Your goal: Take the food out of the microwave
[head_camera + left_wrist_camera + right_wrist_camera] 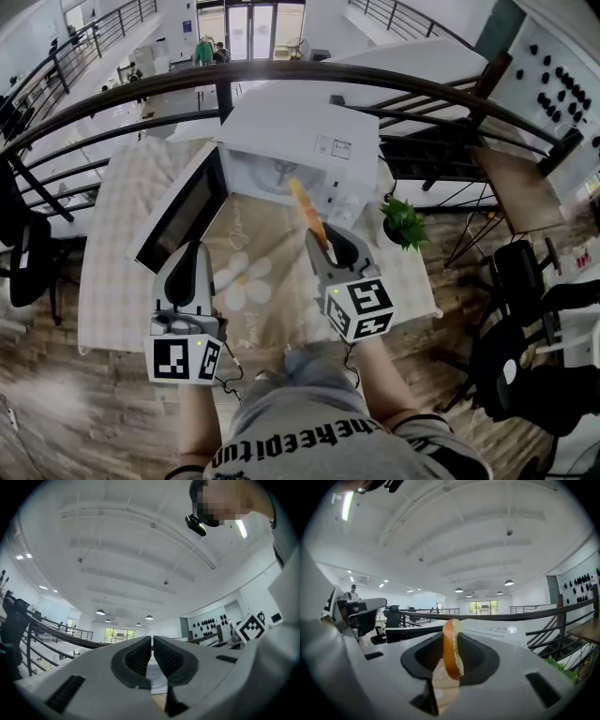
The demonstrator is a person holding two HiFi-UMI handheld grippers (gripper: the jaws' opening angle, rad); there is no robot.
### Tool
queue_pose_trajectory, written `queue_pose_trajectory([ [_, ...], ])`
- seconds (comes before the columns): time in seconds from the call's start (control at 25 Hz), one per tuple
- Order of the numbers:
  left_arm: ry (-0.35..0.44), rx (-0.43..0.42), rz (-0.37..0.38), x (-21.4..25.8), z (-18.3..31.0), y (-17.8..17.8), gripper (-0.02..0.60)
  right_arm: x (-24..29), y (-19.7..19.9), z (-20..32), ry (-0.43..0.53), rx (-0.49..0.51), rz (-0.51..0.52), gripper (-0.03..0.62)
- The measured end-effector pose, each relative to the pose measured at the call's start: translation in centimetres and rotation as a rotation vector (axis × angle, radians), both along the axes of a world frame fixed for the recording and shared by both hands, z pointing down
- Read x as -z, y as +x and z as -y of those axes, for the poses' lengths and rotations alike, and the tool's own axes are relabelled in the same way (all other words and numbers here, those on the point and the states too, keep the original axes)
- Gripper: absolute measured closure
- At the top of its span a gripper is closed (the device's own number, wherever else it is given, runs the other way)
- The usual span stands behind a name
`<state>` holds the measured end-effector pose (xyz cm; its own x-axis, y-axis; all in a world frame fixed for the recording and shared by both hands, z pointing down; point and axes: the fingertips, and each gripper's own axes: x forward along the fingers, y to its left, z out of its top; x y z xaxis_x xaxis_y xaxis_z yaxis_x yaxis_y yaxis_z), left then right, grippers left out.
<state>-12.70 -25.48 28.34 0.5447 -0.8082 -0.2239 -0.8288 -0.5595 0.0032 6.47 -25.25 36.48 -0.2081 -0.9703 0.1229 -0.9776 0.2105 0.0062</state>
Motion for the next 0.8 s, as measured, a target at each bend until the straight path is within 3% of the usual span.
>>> queue_pose_trajectory([
  [0.8, 0.007, -0.067, 0.003, 0.4, -2.2, -1.2, 0.566, 4.1, -1.0, -6.3, 0.139, -0.094, 0.087, 0.493],
])
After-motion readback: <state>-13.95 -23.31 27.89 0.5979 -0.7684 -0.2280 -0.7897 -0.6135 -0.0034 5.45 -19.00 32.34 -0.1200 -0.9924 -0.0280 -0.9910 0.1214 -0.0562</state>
